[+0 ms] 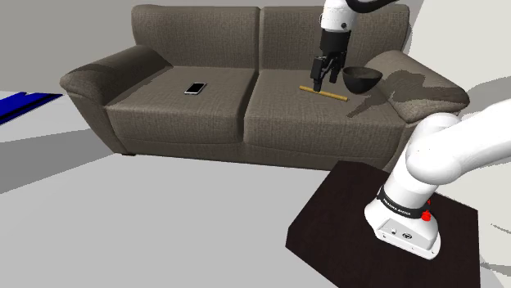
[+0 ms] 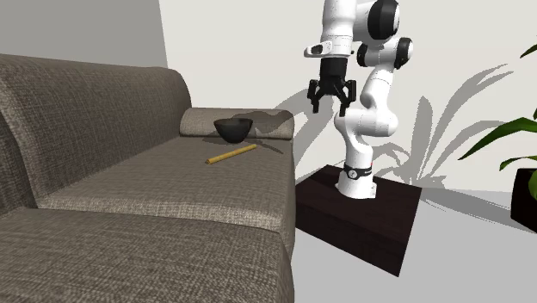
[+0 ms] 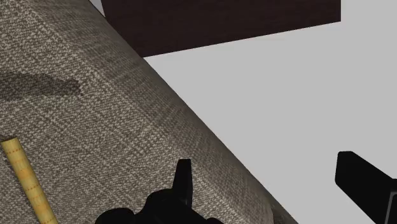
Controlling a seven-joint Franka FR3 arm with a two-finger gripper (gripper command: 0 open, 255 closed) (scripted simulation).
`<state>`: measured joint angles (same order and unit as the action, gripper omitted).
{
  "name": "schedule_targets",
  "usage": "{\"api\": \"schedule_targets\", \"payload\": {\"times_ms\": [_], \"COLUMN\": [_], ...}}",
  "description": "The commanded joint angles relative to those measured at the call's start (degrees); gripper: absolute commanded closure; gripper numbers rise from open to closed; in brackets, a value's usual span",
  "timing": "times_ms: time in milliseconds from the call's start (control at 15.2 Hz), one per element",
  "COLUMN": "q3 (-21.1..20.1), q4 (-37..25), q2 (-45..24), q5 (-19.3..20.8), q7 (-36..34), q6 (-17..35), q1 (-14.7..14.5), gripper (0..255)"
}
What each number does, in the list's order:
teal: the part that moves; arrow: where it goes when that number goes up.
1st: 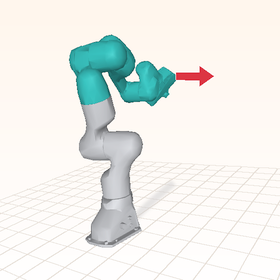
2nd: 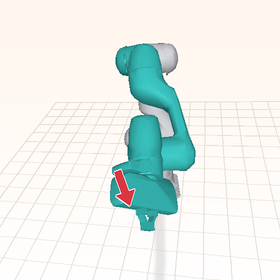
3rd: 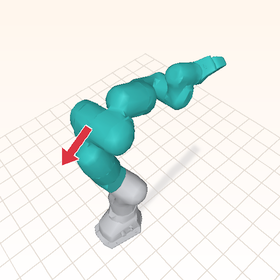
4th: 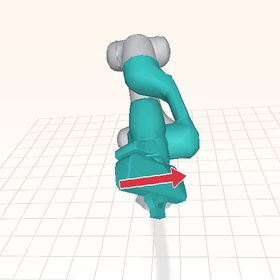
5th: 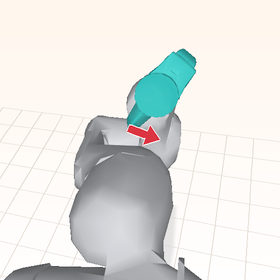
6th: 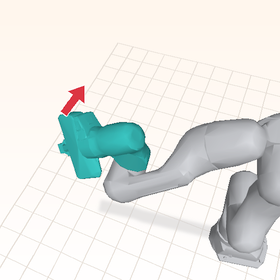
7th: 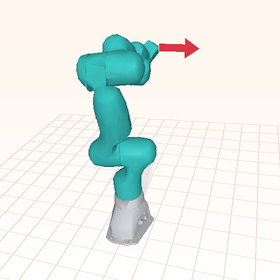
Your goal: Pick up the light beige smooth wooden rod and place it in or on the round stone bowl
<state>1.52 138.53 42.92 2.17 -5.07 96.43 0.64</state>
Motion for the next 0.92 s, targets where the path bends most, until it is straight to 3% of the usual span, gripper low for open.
{"api": "schedule_targets", "payload": {"times_ms": [0,858], "q3": [0.0,14.2], "q4": [0.0,0.9], "q2": [0.0,-12.2], "q5": [0.0,9.2], "q7": [0.0,17.7], "q6": [0.0,17.5], "q1": [0.0,4.4], "gripper": [0,0]}}
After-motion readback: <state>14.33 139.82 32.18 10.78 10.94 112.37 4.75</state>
